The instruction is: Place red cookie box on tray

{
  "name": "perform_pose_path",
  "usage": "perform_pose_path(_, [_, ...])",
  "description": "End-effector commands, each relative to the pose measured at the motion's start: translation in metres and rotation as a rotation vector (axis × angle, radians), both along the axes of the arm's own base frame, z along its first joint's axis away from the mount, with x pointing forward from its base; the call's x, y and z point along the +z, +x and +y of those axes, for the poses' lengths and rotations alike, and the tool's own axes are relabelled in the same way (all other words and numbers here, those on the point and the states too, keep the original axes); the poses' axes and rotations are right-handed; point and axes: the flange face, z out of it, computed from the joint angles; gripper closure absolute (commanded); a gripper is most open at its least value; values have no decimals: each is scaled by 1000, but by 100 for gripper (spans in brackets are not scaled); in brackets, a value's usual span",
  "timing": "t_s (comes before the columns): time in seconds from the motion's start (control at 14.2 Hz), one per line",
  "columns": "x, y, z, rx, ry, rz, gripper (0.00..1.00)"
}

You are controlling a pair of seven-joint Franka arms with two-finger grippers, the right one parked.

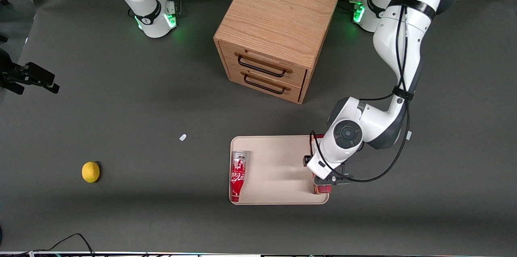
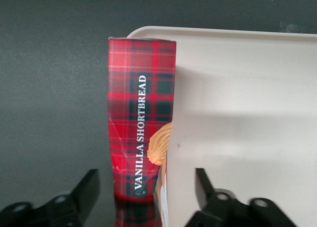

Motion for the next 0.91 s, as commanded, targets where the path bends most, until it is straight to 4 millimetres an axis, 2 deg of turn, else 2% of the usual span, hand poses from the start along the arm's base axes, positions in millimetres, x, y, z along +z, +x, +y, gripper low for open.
perform_pose_path(0.0, [16, 0, -2, 15, 5, -29, 0])
perform_pose_path(0.14, [38, 4, 8, 27, 2, -39, 0])
perform_pose_path(0.35, [87, 9, 34, 95, -32, -32, 0])
perform_pose_path(0.49, [130, 8, 57, 120, -19, -29, 0])
perform_pose_path(0.7, [201, -6, 125, 111, -42, -1, 0])
perform_pose_path(0.84, [229, -22, 183, 86, -45, 11, 0])
